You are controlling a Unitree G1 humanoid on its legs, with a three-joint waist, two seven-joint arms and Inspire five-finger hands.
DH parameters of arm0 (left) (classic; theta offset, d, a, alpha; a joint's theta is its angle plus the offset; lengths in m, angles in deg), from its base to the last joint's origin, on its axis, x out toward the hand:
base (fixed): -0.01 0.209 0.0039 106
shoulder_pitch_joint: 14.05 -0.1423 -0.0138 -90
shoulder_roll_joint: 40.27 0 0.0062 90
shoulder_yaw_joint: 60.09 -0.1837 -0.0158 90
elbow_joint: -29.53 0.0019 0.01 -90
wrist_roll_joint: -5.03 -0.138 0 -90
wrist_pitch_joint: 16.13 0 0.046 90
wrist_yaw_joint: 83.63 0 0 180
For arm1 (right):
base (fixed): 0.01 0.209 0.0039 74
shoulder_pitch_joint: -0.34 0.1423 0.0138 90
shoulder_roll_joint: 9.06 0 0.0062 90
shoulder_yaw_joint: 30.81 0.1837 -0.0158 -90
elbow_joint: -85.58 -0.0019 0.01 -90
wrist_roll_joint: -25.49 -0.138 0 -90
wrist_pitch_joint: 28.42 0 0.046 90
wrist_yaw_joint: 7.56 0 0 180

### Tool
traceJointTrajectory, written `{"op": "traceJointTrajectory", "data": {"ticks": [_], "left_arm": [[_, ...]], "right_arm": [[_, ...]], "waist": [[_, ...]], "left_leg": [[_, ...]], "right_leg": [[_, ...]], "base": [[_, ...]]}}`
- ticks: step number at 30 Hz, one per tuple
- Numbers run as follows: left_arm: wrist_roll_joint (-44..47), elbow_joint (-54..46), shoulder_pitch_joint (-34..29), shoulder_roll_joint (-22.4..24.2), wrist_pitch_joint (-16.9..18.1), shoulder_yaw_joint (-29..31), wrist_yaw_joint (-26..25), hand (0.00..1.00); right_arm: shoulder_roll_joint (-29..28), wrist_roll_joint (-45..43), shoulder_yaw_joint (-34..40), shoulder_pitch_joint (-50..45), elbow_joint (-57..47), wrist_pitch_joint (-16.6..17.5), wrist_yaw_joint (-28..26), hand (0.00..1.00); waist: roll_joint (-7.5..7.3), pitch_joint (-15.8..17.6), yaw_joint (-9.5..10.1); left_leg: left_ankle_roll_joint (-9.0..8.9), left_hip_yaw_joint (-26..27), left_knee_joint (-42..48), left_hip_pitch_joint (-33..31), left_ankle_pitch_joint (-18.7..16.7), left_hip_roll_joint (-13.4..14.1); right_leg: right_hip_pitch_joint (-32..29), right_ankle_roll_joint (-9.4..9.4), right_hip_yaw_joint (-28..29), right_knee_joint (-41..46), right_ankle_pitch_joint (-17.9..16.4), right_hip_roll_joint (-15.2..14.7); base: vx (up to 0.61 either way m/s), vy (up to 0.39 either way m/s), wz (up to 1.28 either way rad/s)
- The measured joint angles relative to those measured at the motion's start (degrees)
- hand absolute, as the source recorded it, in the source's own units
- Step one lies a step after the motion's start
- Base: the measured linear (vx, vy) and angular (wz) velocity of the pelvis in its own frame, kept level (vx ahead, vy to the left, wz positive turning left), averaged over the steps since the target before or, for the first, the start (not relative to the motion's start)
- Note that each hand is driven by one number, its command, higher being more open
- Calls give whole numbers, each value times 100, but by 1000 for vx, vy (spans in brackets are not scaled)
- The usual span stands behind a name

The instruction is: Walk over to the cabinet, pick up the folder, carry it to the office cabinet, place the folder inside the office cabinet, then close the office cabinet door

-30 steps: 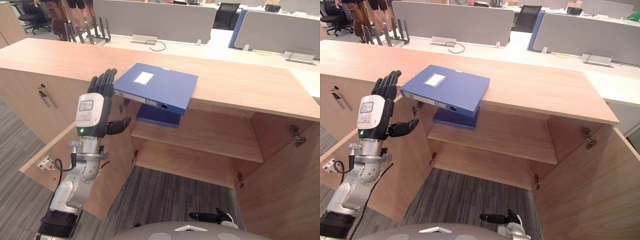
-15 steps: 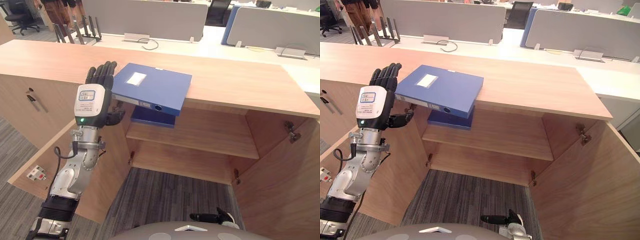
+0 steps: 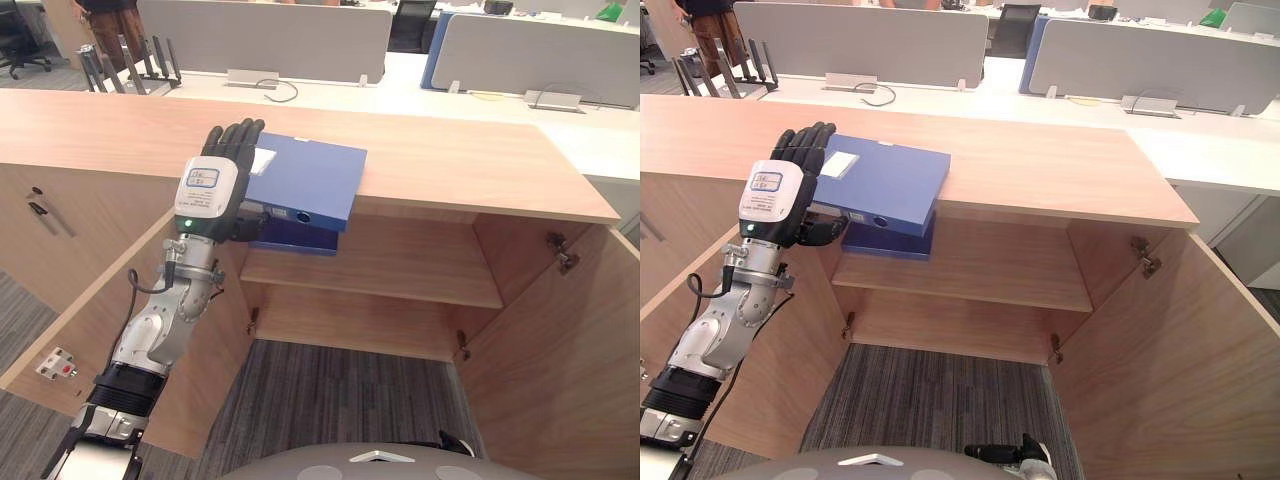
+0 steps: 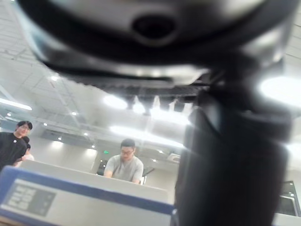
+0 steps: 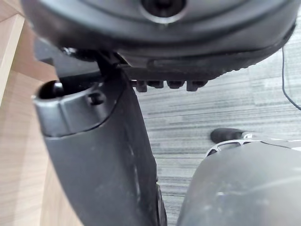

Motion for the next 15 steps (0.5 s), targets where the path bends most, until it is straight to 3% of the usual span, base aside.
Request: {"op": "traceJointTrajectory", "data": {"ticks": [15], "left_arm": [[23, 618, 525, -140, 80, -508, 355, 100]], "right_arm": [[-14, -6, 209, -149, -31, -13, -53, 100]], "waist": [[19, -18, -146]], "left_leg": [[1, 25, 1, 10, 0, 1]], "right_leg": [[-10, -21, 39, -11, 59, 1]], "base": [[-2, -5, -1]]}}
